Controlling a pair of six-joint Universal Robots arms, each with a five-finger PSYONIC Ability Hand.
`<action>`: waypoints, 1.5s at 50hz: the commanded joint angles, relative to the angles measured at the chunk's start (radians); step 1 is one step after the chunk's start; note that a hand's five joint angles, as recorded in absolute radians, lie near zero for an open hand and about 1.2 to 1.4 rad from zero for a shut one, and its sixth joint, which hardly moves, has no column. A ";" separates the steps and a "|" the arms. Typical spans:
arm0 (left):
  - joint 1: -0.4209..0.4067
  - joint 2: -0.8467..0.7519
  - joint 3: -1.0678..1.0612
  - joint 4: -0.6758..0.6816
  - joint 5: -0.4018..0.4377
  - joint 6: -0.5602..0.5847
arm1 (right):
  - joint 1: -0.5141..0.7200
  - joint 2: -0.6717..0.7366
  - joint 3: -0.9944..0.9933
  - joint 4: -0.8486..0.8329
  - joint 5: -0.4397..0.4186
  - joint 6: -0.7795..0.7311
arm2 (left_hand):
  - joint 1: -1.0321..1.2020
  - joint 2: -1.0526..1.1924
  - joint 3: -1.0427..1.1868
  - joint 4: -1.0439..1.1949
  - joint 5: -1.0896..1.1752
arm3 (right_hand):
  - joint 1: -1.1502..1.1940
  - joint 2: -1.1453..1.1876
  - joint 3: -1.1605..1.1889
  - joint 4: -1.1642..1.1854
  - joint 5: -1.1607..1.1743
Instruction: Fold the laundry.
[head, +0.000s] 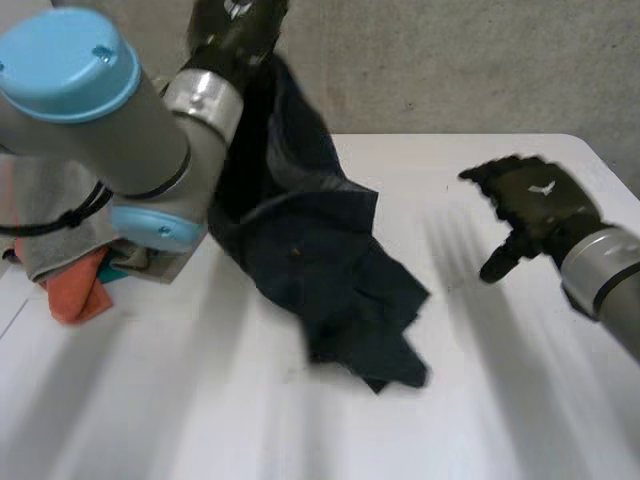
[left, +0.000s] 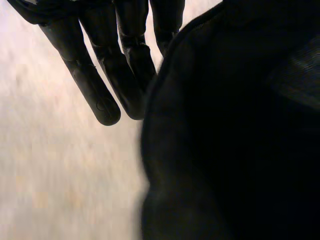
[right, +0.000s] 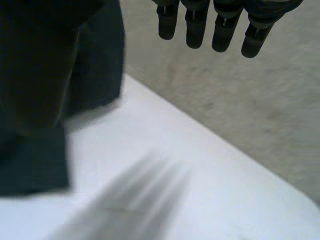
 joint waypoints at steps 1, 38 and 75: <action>-0.145 -0.040 0.010 0.052 0.038 -0.031 | -0.105 -0.032 0.000 0.002 -0.007 -0.001 | 0.251 0.201 0.209 0.200 0.241 | -0.042 -0.028 -0.028 -0.028 -0.045; -0.091 0.297 -0.338 0.037 0.141 -0.211 | -0.071 0.004 -0.008 0.020 -0.040 -0.061 | -0.896 -0.947 -0.939 -0.948 -0.906 | -0.042 -0.028 -0.028 -0.028 -0.045; 0.153 0.272 -0.904 -0.072 0.134 -0.215 | 0.078 0.429 -0.322 -0.191 0.161 -0.274 | -0.890 -0.941 -0.933 -0.942 -0.900 | 1.180 1.193 1.194 1.194 1.177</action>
